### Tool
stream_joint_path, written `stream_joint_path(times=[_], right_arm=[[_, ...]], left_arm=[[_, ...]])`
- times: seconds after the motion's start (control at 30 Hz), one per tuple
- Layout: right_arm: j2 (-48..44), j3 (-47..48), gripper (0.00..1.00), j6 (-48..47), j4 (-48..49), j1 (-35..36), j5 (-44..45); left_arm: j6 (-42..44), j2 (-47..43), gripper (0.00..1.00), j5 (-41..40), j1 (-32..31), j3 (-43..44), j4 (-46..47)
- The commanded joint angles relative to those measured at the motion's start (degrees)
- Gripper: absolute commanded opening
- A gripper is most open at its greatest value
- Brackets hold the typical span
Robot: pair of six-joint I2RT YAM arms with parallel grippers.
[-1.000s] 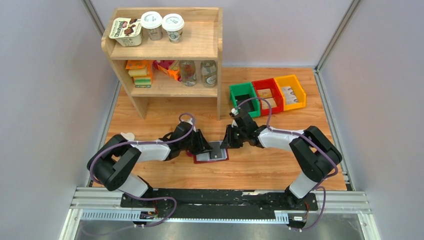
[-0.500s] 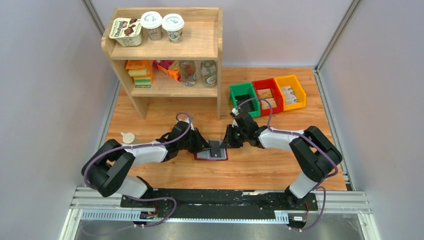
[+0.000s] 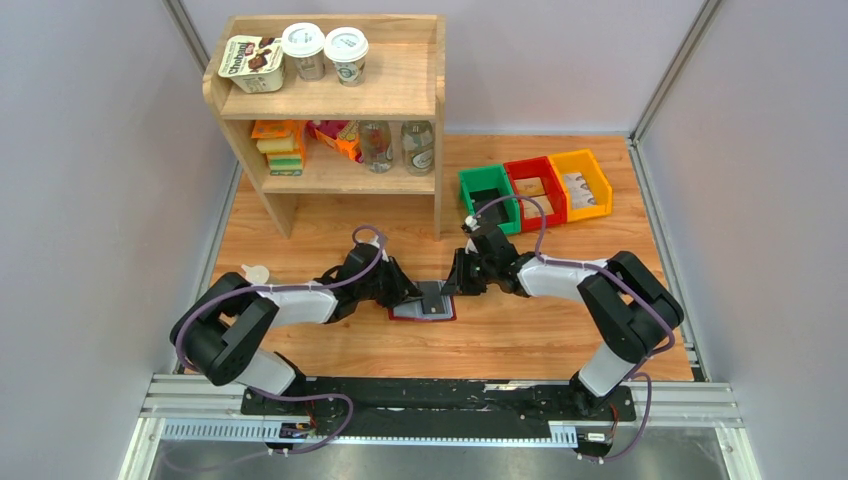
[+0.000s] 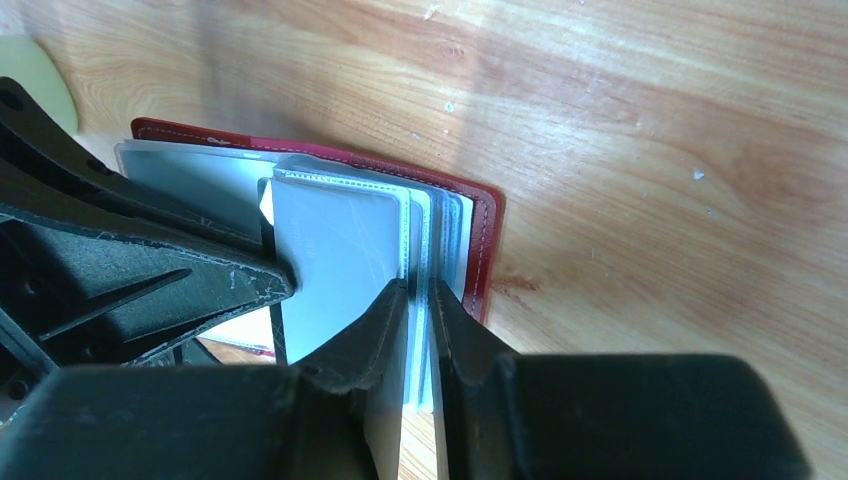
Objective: Take the credit cards out of the card holder
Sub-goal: Remove the credit card from the card holder.
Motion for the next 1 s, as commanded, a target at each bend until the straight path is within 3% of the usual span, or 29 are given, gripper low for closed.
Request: stream_joint_path(times=[0.0, 0.1, 0.13, 0.4, 0.97], right_arm=[[3.2, -1.4, 0.17, -0.2, -1.1, 1.2, 0.9], [3.6, -1.5, 0.17, -0.3, -1.1, 1.2, 1.1], [3.7, -1.6, 0.17, -0.4, -1.3, 1.2, 1.7], [5.4, -2.3, 0.12, 0.0, -2.8, 1.1, 4.6], [7.1, -2.8, 0.09, 0.6, -2.9, 1.1, 6.6]], left_arm=[[-2.9, 1.0, 0.17, 4.8, -0.7, 0.7, 11.0], [-2.9, 0.7, 0.10, 4.8, -0.7, 0.7, 11.1], [-2.7, 0.1, 0.00, 4.5, -0.7, 0.6, 10.4], [1.8, -6.4, 0.00, 0.2, -0.3, -1.6, -0.5], [1.9, -10.6, 0.00, -0.2, 1.9, -9.3, -3.3]])
